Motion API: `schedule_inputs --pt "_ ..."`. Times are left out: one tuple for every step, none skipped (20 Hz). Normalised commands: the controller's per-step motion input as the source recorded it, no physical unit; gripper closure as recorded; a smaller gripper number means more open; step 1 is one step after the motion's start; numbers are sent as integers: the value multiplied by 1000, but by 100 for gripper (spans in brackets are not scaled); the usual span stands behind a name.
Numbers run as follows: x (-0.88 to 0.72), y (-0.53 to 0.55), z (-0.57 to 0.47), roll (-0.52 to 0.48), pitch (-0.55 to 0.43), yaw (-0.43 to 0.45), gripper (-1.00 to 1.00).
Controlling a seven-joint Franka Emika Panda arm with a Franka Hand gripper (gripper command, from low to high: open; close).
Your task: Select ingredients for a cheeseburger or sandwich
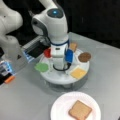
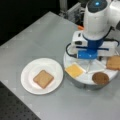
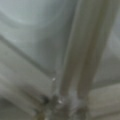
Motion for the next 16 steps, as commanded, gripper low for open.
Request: schedule_inputs --pt "-142 -186 -106 75 -33 267 -100" --pt "-143 -199 -99 81 -27 288 -100" --pt "-144 -207 -95 82 -25 272 -100" --pt "-150 -220 -86 82 -20 265 -100" --pt "-156 -231 -77 83 -16 260 -100" --pt "-160 -240 -69 84 -14 261 -100" --pt "-158 -241 -59 81 -14 290 -100" --pt "-155 -237 -49 79 -15 303 -100" --pt "-153 -229 -43 77 -15 285 -100" --pt "-149 -219 -35 73 -20 278 -100" --pt "-146 -203 -29 69 -26 264 -100" --pt "-143 -179 -25 70 -27 244 -100" --pt "-148 -152 -30 68 -32 222 -100" --pt "-153 -147 -34 66 -31 199 -100" --pt "-155 -144 -38 66 -29 176 -100" --pt "-152 -140 -41 49 -38 191 -100"
